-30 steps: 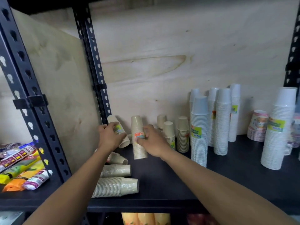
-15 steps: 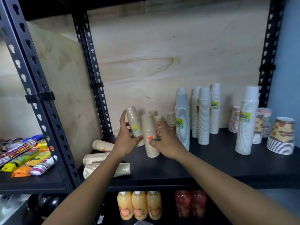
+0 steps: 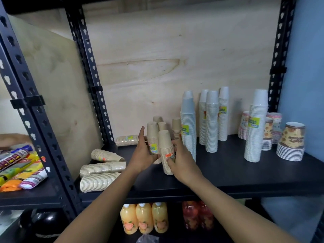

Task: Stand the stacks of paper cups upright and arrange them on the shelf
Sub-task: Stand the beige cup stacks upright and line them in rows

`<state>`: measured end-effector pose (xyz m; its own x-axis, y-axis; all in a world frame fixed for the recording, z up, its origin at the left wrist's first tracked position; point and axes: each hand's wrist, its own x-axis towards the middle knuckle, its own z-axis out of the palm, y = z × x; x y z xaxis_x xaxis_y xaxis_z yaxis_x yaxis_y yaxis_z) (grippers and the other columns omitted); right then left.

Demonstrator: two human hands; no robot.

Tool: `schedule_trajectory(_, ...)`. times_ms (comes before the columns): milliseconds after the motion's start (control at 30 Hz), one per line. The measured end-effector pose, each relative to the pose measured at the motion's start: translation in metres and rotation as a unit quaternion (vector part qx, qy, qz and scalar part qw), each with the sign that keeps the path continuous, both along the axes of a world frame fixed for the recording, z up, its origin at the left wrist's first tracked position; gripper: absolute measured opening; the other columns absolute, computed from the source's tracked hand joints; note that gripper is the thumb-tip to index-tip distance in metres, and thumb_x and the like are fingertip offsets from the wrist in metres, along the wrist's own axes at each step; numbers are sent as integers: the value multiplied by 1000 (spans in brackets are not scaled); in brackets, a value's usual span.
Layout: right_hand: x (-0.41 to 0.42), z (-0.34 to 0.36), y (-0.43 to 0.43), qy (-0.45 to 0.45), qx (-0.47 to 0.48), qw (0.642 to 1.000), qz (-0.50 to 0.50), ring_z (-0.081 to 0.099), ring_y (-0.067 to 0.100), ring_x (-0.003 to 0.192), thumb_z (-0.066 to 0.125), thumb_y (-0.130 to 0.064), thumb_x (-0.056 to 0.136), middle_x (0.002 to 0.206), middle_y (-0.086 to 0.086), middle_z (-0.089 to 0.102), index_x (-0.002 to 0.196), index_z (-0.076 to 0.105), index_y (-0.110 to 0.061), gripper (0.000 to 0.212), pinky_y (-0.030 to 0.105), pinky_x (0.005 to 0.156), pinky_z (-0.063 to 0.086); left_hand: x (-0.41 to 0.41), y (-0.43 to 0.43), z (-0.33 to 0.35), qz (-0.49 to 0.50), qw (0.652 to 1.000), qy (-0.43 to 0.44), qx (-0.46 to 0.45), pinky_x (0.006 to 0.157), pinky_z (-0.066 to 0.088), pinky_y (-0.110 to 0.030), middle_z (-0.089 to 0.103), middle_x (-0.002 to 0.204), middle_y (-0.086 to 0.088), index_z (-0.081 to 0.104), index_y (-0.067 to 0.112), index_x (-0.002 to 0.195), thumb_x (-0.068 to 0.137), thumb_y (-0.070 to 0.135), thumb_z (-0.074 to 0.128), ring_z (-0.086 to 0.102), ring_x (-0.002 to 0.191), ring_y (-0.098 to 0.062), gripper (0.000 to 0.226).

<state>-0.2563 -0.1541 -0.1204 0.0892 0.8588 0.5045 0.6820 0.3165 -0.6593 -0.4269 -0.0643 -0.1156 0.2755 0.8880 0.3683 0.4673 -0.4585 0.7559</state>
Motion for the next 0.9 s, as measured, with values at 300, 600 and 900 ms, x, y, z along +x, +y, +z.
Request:
schedule_trajectory(300,-2,-14,-1,-15,19,999,-37,57,25,115,61,-23,96,134,2,53,144,35,-24,55,48,92,51,-1,9,-15,1,1000,-3,-30,104,52,-47,54,133,-1,27,38,141,53,32,86,60,121,-15,106)
schedule_trajectory(600,4,-11,1,-23,5,999,-35,58,26,120,66,-28,94,136,4,56,147,29,-24,65,47,93,52,-3,10,-15,0,999,-5,-40,102,54,-47,53,136,-2,23,45,144,53,32,89,61,120,-18,114)
schedule_trajectory(900,2,9,-18,-22,119,992,-33,51,19,124,71,-41,89,135,1,43,145,40,-19,67,36,92,52,-3,-5,10,12,998,-20,-63,76,47,-10,58,108,0,-6,23,161,80,2,82,63,98,-8,122)
